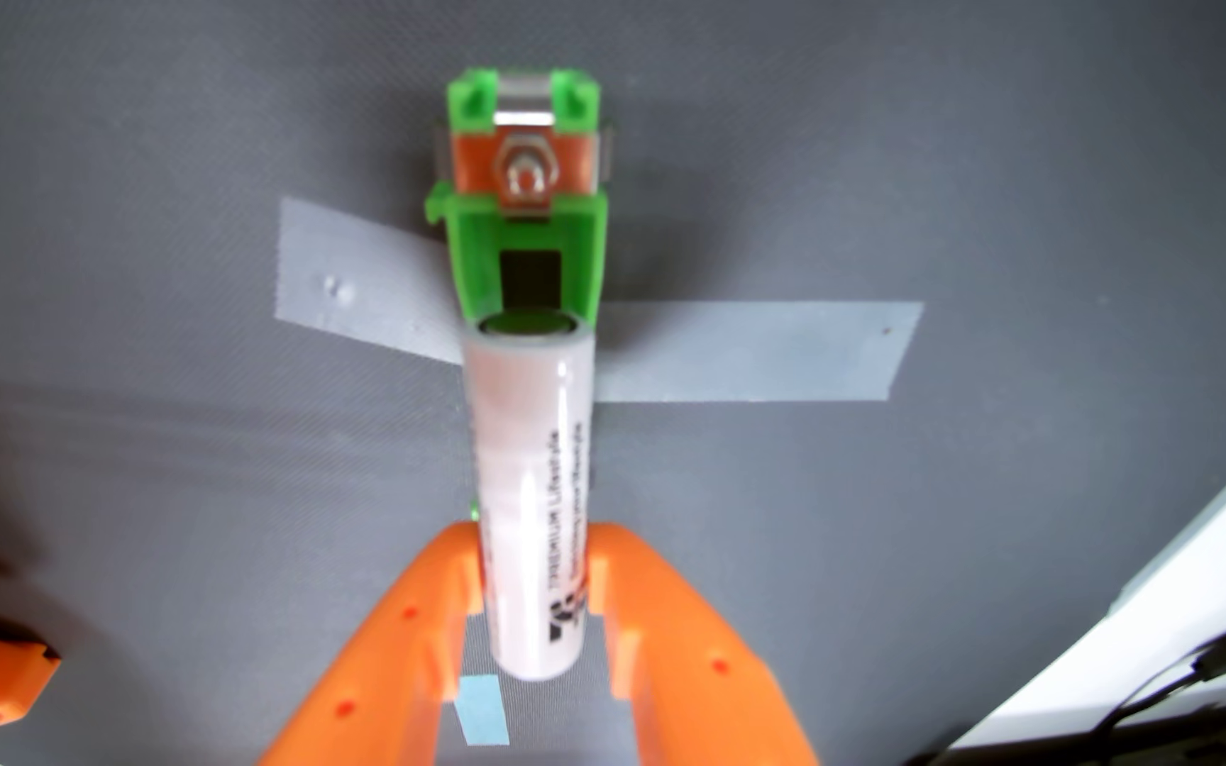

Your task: Insert Battery

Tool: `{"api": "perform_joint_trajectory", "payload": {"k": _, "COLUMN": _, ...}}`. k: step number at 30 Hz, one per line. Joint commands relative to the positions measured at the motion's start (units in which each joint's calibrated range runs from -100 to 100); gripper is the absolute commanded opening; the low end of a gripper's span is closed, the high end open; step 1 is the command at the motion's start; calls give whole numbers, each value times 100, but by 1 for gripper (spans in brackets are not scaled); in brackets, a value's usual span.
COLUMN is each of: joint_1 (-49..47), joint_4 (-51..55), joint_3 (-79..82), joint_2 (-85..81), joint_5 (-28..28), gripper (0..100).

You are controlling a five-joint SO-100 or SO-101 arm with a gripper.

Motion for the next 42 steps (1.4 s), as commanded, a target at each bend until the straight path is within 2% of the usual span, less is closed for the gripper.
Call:
{"api": "perform_joint_trajectory", "payload": {"k": 1, "joint_1": -5, "joint_4": -32, "joint_3": -19, "joint_2": -181, "joint_5": -11, "gripper": 2}}
{"api": "perform_joint_trajectory", "payload": {"k": 42, "joint_1": -17, "joint_4": -328, "joint_3": 188, "joint_2": -139, "joint_5": -16, "gripper": 2}}
